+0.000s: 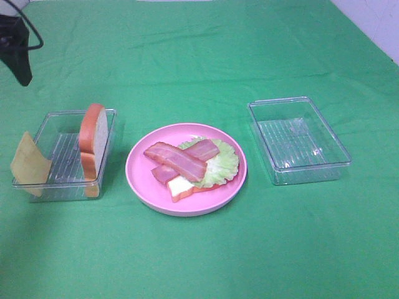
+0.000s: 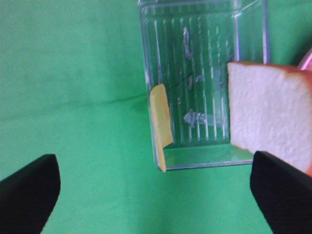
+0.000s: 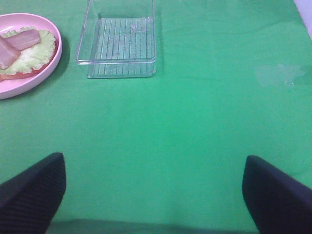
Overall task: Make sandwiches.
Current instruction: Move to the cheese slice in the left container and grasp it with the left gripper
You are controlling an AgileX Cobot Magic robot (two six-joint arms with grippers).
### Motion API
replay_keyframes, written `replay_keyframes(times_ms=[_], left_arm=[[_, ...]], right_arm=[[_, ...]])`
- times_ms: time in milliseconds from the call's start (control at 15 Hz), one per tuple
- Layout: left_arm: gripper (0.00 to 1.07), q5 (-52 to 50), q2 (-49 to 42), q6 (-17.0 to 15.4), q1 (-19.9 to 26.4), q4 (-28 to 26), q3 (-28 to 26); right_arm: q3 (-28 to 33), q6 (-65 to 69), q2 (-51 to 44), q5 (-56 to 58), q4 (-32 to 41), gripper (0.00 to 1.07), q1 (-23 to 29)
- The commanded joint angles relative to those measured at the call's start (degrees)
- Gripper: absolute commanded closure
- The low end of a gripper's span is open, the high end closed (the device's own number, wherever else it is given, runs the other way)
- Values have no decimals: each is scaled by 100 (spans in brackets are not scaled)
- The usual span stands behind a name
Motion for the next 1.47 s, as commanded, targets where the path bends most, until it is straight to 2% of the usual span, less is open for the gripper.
replay_keyframes(times_ms=[67, 467, 600, 867, 1467], left_arm=[[6, 413, -40, -52, 206, -6, 561], [6, -338, -40, -86, 309, -189, 1604], [6, -1071, -34, -92, 309, -195, 1874], [6, -1558, 0, -132, 309, -350, 1874], [6, -1604, 498, -115, 309, -447, 1874]], right_arm=[[23, -57, -178, -69, 46, 13, -11], [23, -57, -178, -69, 46, 13, -11], [23, -57, -178, -69, 46, 13, -11], [23, -57, -178, -69, 46, 13, -11], [23, -57, -178, -69, 46, 13, -11]])
